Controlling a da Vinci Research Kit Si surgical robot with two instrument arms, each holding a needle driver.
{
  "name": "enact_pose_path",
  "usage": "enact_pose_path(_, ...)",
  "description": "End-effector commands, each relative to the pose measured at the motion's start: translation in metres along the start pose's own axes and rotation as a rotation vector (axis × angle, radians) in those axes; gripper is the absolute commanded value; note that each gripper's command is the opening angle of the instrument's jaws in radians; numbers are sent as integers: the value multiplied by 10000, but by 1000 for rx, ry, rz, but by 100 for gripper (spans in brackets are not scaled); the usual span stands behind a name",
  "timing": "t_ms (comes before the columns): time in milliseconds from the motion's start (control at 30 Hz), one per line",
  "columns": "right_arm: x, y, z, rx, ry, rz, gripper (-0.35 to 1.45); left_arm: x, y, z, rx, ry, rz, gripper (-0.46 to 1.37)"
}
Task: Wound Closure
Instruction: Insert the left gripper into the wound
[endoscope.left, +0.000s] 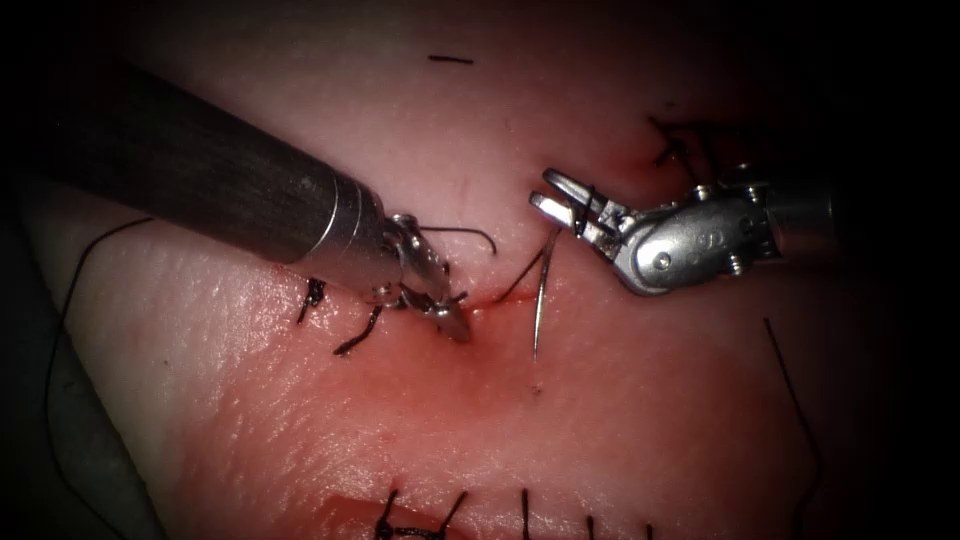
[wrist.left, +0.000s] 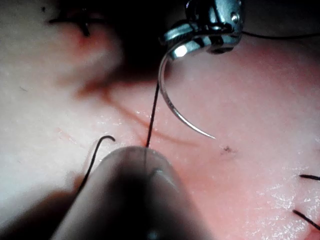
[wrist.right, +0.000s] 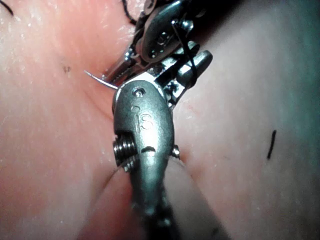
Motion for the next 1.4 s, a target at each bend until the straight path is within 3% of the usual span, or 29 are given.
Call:
enact_pose_path(33,0,0,0,-5,-2,0,-35,-1,1,-2,-11,0,0,-35)
enact_pose_path(133,1,1,-1,-5,-2,1,-35,0,2,-3,-12,-1,-1,-35)
enact_pose_path(267,1,2,-2,-10,-5,1,-35,2,3,-5,-14,-2,4,-6)
enact_pose_path(300,1,2,-2,-10,-5,1,-35,2,3,-5,-15,-2,4,10)
enact_pose_path(367,0,3,-2,-10,-5,1,-35,4,4,-6,-16,-2,9,18)
enact_pose_path(667,-1,3,-2,-10,-5,1,-35,16,15,-8,-19,23,44,4)
enact_pose_path(867,-1,3,-3,-10,-5,1,-35,23,20,-8,-26,31,49,6)
enact_pose_path(1033,-1,3,-4,-9,-4,1,-35,26,21,-11,-31,51,65,-22)
enact_pose_path(1400,-1,5,-7,-14,-7,1,-35,37,33,-31,-49,88,61,1)
